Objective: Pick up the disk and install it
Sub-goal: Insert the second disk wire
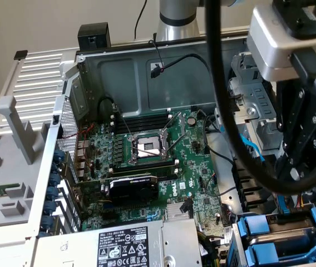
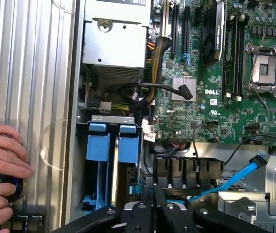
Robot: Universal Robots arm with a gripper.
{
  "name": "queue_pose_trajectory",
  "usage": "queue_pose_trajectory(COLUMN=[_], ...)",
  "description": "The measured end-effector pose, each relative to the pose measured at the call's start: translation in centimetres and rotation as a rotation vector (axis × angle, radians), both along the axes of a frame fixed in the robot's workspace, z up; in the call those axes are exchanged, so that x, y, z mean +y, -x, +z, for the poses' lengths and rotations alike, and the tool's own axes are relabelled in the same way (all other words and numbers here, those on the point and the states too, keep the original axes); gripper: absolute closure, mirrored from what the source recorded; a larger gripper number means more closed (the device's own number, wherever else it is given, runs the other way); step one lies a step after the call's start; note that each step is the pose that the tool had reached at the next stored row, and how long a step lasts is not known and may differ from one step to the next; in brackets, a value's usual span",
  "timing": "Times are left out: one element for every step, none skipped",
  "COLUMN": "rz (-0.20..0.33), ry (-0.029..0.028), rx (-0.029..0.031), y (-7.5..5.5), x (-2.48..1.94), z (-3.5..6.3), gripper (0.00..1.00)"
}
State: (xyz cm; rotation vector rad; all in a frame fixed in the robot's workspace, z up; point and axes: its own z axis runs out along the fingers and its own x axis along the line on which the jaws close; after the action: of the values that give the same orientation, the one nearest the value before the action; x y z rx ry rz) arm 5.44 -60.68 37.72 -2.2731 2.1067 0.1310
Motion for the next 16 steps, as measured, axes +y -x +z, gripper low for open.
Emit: queue_pose_trajectory(rz=[0.019,0.036,0.055,0.073,0.092,0.110,0.127,0.146,0.163,0.181,0.198,0.218,0.236,0.254,0.273,0.291], ry=[-0.0004,-0.0006,-0.0006,-0.0008,-0.0008,-0.0009,-0.0007,-0.0006,-0.0007,-0.0007,-0.0006,-0.0006,-0.0006,-0.0007,-0.0006,-0.0006], rx=[0.0000,0.0000,0.0000,0.0000,0.0000,0.0000,0.0000,0.0001,0.0000,-0.0001,0.0000,-0.0001,-0.0001,-0.0001,-0.0001,-0.0006], y=[0.00,0.00,0.00,0.00,0.00,0.00,0.00,0.00,0.00,0.00,0.00,0.00,0.00,0.00,0.00,0.00], x=[0.00,0.00,0.00,0.00,0.00,0.00,0.00,0.00,0.00,0.00,0.00,0.00,0.00,0.00,0.00,0.00], z=[-0.01,-0.03,-0.04,-0.04,-0.05,-0.05,-0.04,-0.04,-0.04,-0.04,-0.04,-0.04,-0.04,-0.04,-0.04,-0.04], gripper=[0.85,0.85,0.85,0.85,0.85,0.85,0.85,0.85,0.85,0.85,0.85,0.85,0.85,0.85,0.85,0.85])
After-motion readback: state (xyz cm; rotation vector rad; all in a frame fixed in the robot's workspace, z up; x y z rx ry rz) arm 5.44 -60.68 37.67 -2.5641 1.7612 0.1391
